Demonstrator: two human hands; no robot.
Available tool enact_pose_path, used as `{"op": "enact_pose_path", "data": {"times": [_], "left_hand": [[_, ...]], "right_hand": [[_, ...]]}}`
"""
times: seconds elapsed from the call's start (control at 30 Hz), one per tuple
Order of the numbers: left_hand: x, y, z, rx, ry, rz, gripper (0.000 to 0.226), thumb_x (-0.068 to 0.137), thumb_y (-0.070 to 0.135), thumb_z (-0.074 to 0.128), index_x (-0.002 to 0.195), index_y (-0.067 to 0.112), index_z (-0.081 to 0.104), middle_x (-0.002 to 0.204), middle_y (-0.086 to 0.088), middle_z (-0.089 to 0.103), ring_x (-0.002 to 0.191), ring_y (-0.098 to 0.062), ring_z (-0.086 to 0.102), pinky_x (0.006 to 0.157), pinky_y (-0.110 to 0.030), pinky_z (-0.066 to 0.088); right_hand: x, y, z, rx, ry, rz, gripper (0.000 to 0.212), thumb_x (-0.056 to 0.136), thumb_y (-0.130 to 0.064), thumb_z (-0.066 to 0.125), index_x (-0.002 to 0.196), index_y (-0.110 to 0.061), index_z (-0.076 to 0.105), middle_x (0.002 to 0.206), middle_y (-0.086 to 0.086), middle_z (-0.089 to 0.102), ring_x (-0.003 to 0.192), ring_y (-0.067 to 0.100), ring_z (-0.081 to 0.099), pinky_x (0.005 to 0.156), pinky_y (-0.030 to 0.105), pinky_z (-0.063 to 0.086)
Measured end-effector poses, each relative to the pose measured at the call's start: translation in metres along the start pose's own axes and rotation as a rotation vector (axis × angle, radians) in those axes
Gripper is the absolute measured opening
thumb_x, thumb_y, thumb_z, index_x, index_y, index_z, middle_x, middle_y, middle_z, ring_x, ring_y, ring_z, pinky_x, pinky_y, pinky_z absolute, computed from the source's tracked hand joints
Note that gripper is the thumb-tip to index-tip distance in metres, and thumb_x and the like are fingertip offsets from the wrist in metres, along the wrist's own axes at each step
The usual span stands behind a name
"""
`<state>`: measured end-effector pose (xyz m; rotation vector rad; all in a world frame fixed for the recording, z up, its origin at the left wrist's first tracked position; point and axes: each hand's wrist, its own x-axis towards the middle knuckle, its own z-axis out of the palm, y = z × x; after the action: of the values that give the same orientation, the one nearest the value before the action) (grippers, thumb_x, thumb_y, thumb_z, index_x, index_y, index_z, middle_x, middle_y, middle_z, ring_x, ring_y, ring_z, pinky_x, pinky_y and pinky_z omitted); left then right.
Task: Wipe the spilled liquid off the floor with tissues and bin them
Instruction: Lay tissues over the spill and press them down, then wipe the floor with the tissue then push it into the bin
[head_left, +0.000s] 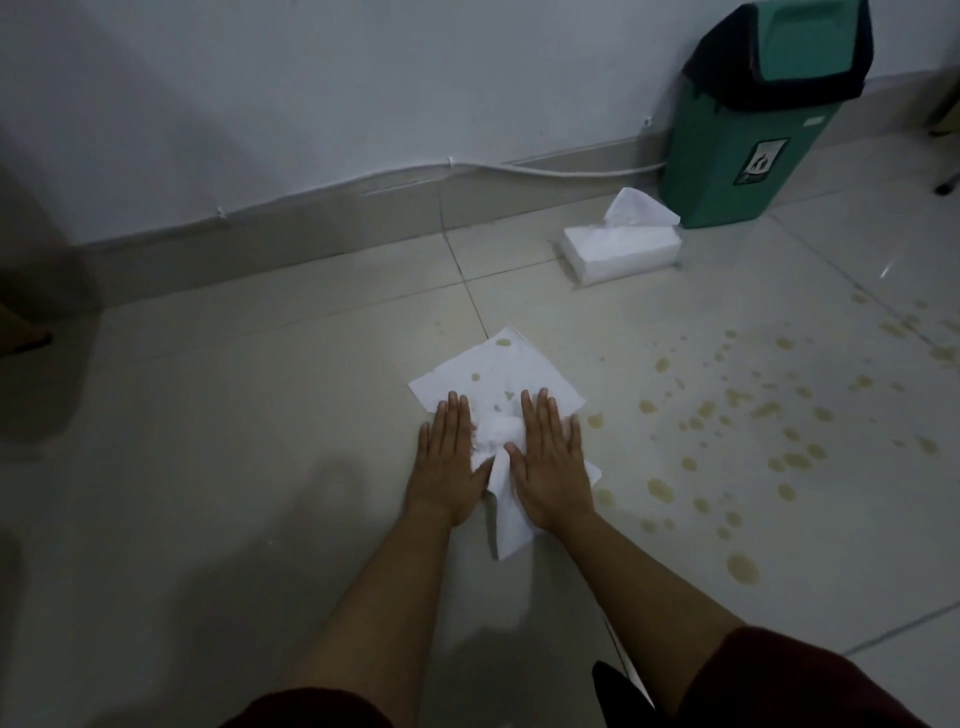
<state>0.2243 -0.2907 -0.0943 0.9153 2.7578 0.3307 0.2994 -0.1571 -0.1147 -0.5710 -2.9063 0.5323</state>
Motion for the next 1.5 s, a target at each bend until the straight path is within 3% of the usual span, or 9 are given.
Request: {"op": "enact_pose_path", "data": {"times": [0.33,0.53,0.63,0.77,0.97,1.17,1.27,1.4,1.5], "left_hand": [[0.045,-0.002,-0.009,-0.108,-0.06,0.022,0.074,0.099,0.044,0.032,0.15,0.01,-0.01,0.16,-0.003,-0.011,0.149,-0.016,-0.009,0.121,-0.033,-0.004],[0.053,0.007,-0.009,-0.215,0.138,0.042,0.064,0.096,0.033,0.047,0.15,0.011,0.021,0.142,-0.01,0.039,0.129,-0.029,0.035,0.113,-0.033,0.025],[0.057,0.011,-0.011,-0.203,0.174,0.057,0.057,0.094,0.032,0.048,0.146,0.014,0.033,0.136,-0.011,0.044,0.119,-0.03,0.042,0.099,-0.033,0.035],[0.056,0.014,-0.014,-0.24,0.209,0.076,0.043,0.095,0.03,0.048,0.135,0.014,0.049,0.13,-0.011,0.047,0.118,-0.027,0.044,0.1,-0.033,0.037],[0.06,0.01,-0.012,-0.201,0.11,0.08,0.046,0.101,0.018,0.036,0.145,0.009,0.034,0.156,-0.01,0.024,0.143,-0.02,0.024,0.118,-0.027,0.013],[0.064,0.018,-0.022,-0.627,0.248,-0.01,0.021,0.091,-0.002,0.05,0.102,-0.006,0.067,0.105,-0.021,0.069,0.099,-0.033,0.063,0.088,-0.028,0.046],[0.062,0.02,-0.026,-0.764,0.246,-0.135,0.041,0.09,0.004,0.055,0.131,0.004,0.049,0.122,-0.015,0.064,0.113,-0.028,0.06,0.086,-0.014,0.039],[0.067,0.015,-0.03,-0.899,0.297,-0.286,0.043,0.098,0.017,0.045,0.14,0.016,0.033,0.122,-0.014,0.063,0.109,-0.029,0.06,0.093,-0.033,0.047],[0.068,0.012,-0.032,-0.933,0.428,-0.348,0.036,0.099,0.01,0.037,0.135,0.011,0.038,0.107,-0.014,0.064,0.1,-0.028,0.061,0.09,-0.034,0.048]], "right_hand": [[0.046,0.011,-0.001,-0.037,-0.06,-0.048,0.058,0.103,-0.034,0.026,0.153,-0.02,0.0,0.162,-0.002,0.001,0.149,0.011,-0.001,0.118,0.039,-0.013],[0.057,-0.002,-0.009,0.501,0.211,0.033,0.032,0.093,-0.013,0.054,0.125,-0.017,0.057,0.117,0.004,0.067,0.116,0.013,0.055,0.118,0.028,0.02],[0.067,-0.001,-0.021,0.486,0.119,0.092,0.027,0.088,-0.017,0.059,0.115,-0.014,0.056,0.11,0.007,0.062,0.108,0.023,0.055,0.093,0.027,0.042],[0.079,0.001,-0.036,0.025,0.264,0.102,0.026,0.074,-0.031,0.07,0.097,-0.019,0.064,0.102,0.004,0.055,0.095,0.024,0.05,0.081,0.033,0.037],[0.072,-0.007,-0.029,0.433,0.152,0.245,0.028,0.08,-0.017,0.072,0.102,-0.012,0.056,0.109,0.006,0.052,0.09,0.02,0.057,0.079,0.029,0.049],[0.067,-0.018,-0.019,0.679,0.145,0.126,0.039,0.101,-0.019,0.045,0.136,-0.003,0.047,0.138,0.014,0.05,0.128,0.024,0.046,0.106,0.018,0.031],[0.073,-0.019,-0.012,0.566,0.054,0.065,0.048,0.103,-0.03,0.034,0.15,-0.017,0.028,0.155,0.009,0.03,0.144,0.021,0.024,0.119,0.033,0.018],[0.085,-0.017,0.001,0.154,-0.027,-0.06,0.049,0.105,-0.032,0.024,0.152,-0.02,0.016,0.159,0.01,0.018,0.149,0.019,0.01,0.121,0.031,0.0],[0.086,-0.019,0.006,0.153,-0.095,-0.02,0.054,0.102,-0.045,0.027,0.152,-0.028,0.018,0.161,0.004,0.01,0.149,0.021,0.004,0.121,0.036,-0.002]]}}
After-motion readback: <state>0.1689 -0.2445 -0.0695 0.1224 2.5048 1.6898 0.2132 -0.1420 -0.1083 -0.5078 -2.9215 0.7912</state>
